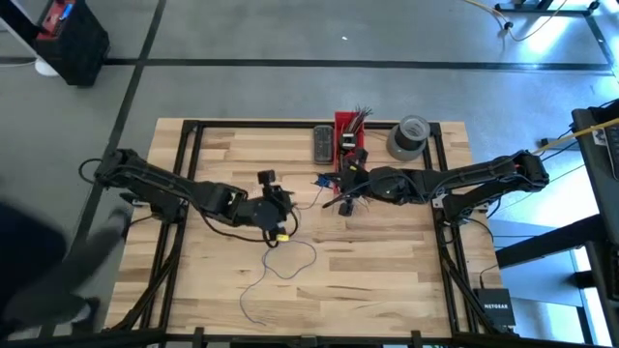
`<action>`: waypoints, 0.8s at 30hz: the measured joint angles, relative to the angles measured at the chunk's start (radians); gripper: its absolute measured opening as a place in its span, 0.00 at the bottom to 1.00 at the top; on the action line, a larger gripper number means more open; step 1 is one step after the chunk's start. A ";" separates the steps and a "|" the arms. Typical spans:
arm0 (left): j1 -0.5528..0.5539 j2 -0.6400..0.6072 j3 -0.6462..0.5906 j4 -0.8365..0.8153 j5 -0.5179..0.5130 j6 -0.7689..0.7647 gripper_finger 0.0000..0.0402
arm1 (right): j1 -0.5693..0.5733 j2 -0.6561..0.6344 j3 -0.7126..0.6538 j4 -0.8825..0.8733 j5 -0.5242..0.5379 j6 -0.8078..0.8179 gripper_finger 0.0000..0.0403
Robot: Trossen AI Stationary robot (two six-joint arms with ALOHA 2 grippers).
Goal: Coil cords
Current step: Coil the blue wire into the black spool
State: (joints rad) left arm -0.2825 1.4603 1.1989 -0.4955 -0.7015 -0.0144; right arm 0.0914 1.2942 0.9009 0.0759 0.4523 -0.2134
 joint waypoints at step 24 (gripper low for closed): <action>0.074 0.053 -0.035 0.141 0.287 0.127 0.19 | 0.000 0.000 0.000 0.004 0.000 0.000 0.02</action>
State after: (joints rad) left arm -0.2085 1.5135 1.1641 -0.3550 -0.4148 0.1122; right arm 0.0914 1.2942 0.9009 0.0801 0.4522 -0.2138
